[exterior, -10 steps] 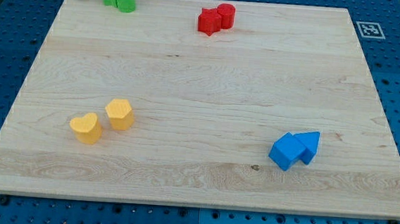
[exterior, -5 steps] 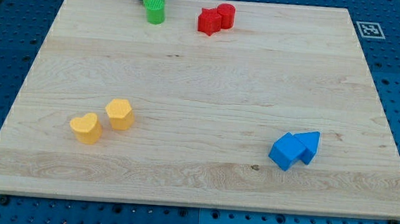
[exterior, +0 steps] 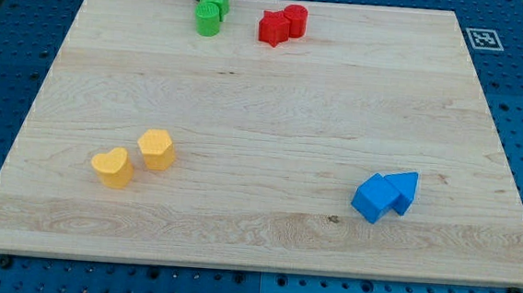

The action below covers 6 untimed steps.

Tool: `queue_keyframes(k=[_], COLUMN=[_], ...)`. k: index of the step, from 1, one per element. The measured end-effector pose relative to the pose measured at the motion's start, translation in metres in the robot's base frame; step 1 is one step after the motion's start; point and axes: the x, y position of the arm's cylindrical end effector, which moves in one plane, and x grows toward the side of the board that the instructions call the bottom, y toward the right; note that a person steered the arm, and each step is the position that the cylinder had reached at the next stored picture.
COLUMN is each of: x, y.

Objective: Place the green blocks to the left of red blocks

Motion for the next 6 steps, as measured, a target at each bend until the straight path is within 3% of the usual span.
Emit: queue_keyframes(k=[6], x=[0.000], y=[0.075])
